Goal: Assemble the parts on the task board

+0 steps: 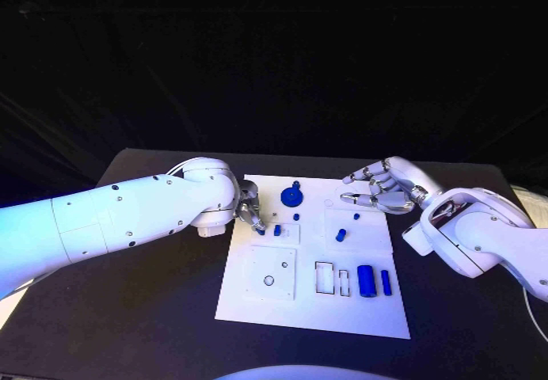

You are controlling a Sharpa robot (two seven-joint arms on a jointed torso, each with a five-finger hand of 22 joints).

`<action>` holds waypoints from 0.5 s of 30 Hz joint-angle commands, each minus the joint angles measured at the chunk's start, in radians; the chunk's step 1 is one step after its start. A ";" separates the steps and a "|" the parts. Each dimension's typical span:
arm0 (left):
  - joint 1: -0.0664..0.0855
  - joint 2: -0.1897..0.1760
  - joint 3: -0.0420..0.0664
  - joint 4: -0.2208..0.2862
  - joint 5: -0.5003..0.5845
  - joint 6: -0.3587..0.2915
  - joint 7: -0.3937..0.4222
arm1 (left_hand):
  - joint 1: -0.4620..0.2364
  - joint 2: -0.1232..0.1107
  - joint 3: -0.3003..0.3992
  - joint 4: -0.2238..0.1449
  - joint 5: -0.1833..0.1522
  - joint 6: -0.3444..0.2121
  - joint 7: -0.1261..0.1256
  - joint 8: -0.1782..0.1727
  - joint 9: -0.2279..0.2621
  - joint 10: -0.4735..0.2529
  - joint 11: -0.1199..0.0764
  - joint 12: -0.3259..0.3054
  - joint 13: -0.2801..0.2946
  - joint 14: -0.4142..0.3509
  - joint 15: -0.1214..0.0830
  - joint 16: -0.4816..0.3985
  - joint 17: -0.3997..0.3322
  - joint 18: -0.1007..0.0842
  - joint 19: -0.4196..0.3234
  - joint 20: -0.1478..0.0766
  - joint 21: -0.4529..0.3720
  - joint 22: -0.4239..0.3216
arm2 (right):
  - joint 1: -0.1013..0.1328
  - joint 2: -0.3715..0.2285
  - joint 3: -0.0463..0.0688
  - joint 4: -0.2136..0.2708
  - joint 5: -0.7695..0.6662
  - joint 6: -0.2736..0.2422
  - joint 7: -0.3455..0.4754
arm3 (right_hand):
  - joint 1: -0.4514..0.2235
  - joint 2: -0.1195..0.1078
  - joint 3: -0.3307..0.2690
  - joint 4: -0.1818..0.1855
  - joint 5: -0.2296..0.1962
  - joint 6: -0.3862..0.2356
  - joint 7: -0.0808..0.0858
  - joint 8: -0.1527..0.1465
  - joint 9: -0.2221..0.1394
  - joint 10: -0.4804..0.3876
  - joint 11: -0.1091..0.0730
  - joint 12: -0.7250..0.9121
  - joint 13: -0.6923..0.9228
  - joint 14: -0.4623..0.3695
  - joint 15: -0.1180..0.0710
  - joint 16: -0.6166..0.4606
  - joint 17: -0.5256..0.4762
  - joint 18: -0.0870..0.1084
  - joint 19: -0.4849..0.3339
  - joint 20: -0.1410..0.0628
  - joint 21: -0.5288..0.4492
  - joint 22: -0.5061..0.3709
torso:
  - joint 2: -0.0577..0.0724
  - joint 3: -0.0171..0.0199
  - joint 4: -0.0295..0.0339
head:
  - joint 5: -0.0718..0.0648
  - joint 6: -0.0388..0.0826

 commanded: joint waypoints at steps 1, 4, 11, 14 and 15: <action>-0.006 0.004 -0.004 0.001 -0.007 0.046 -0.061 | -0.009 -0.008 0.133 -0.124 0.010 0.023 -0.013 0.003 0.002 0.008 0.001 0.000 0.002 0.104 -0.003 0.003 0.263 -0.010 0.043 -0.001 0.002 0.179 | -0.001 0.000 0.000 0.002 -0.005 0.005 0.001 | 0.005 0.009 -0.004 -0.001 0.004 0.004 -0.006 0.001 0.001 0.001 -0.002 0.000 0.007 0.049 -0.006 -0.004 0.002 0.018 -0.001 -0.001 -0.005 0.041 | 0.000 -0.0002 0.0012 | 0.000 -0.001; -0.006 0.004 -0.004 0.000 -0.020 0.039 -0.061 | -0.012 -0.009 0.134 -0.125 0.019 0.024 -0.013 0.004 0.003 0.009 0.000 0.001 0.003 0.104 -0.003 0.003 0.263 -0.011 0.044 -0.002 0.003 0.180 | -0.001 0.001 0.000 0.001 -0.005 0.005 0.001 | 0.005 0.009 -0.004 -0.001 0.004 0.004 -0.006 0.001 0.001 0.001 -0.002 0.000 0.007 0.049 -0.006 -0.004 0.002 0.018 -0.001 -0.001 -0.005 0.041 | -0.001 -0.0002 0.0012 | 0.000 0.000; -0.007 0.006 -0.004 0.001 -0.031 0.018 -0.060 | -0.015 -0.011 0.135 -0.127 0.029 0.026 -0.014 0.005 0.004 0.011 -0.001 0.004 0.006 0.104 -0.004 0.003 0.263 -0.012 0.046 -0.002 0.006 0.183 | -0.001 0.001 0.000 0.001 -0.005 0.005 0.001 | 0.005 0.009 -0.004 -0.001 0.004 0.004 -0.006 0.001 0.001 0.001 -0.002 0.000 0.007 0.049 -0.006 -0.004 0.002 0.018 -0.001 -0.001 -0.005 0.041 | 0.000 0.0001 0.0005 | 0.001 0.002; -0.007 0.009 -0.004 0.003 -0.033 0.010 -0.060 | -0.015 -0.011 0.135 -0.127 0.029 0.026 -0.014 0.005 0.004 0.011 -0.001 0.004 0.006 0.104 -0.004 0.003 0.263 -0.012 0.046 -0.002 0.006 0.183 | -0.001 0.002 0.000 0.001 -0.005 0.005 0.002 | 0.005 0.009 -0.004 -0.001 0.004 0.004 -0.006 0.001 0.001 0.001 -0.002 0.000 0.007 0.049 -0.006 -0.004 0.002 0.018 -0.001 -0.001 -0.005 0.041 | 0.000 0.0000 0.0004 | 0.001 0.002; -0.008 0.010 -0.004 0.003 -0.033 0.008 -0.060 | -0.015 -0.011 0.135 -0.127 0.029 0.026 -0.014 0.005 0.004 0.011 -0.001 0.004 0.006 0.104 -0.004 0.003 0.263 -0.012 0.046 -0.002 0.006 0.183 | -0.001 0.002 0.000 0.001 -0.005 0.005 0.002 | 0.005 0.009 -0.004 -0.001 0.004 0.004 -0.006 0.001 0.001 0.001 -0.002 0.000 0.007 0.049 -0.006 -0.004 0.002 0.018 -0.001 -0.001 -0.005 0.041 | 0.000 0.0001 0.0003 | 0.001 0.002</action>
